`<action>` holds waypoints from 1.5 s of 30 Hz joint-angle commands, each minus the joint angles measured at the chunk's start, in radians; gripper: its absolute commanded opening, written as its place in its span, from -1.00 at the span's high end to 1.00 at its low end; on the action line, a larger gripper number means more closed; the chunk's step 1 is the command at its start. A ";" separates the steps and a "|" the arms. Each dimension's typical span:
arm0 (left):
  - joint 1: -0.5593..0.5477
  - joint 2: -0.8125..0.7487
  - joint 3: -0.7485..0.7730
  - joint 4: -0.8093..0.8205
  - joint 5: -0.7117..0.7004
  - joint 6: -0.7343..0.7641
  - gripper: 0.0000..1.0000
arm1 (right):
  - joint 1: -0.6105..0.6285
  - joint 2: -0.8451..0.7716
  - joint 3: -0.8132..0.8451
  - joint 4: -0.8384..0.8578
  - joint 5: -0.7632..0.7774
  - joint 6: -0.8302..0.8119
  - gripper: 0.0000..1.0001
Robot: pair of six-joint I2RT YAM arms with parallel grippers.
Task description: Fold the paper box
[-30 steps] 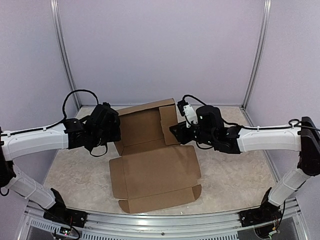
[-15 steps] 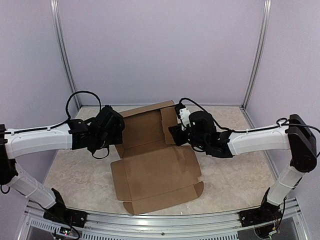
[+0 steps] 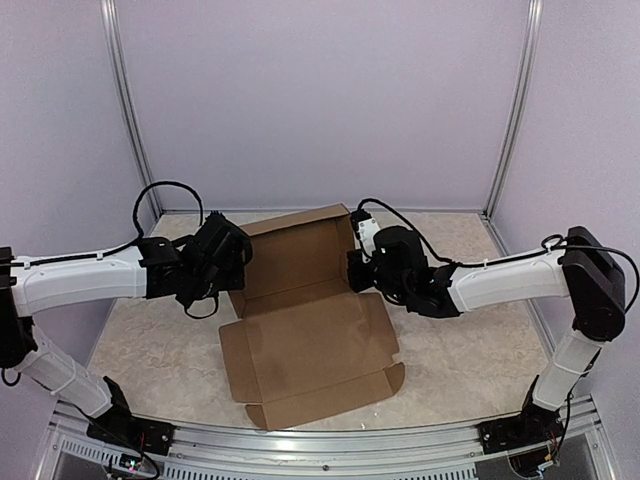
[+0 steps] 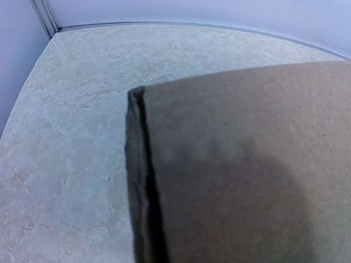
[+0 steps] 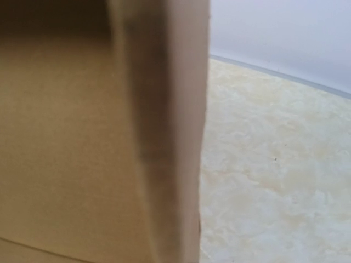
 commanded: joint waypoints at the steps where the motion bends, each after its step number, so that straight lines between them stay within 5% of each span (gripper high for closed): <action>1: -0.044 0.021 0.038 0.023 0.090 0.030 1.00 | 0.017 0.015 0.026 0.099 -0.061 -0.015 0.95; 9: -0.058 0.023 0.040 0.015 0.089 0.032 1.00 | 0.018 0.025 0.033 0.127 -0.034 -0.058 0.49; 25: -0.075 -0.010 0.023 0.037 0.116 0.047 1.00 | -0.035 0.044 0.052 0.154 -0.084 -0.080 0.35; 28: -0.079 -0.010 0.023 0.037 0.115 0.043 1.00 | -0.043 0.055 0.059 0.153 -0.098 -0.078 0.48; 32: -0.079 -0.003 0.024 0.036 0.115 0.035 1.00 | -0.044 0.064 0.063 0.153 -0.118 -0.068 0.99; 42: -0.081 0.029 0.052 0.028 0.124 0.018 1.00 | -0.037 0.069 0.070 0.136 -0.134 0.011 1.00; 45: -0.081 0.042 0.060 0.022 0.124 0.010 0.86 | -0.022 0.078 0.080 0.119 -0.105 0.014 1.00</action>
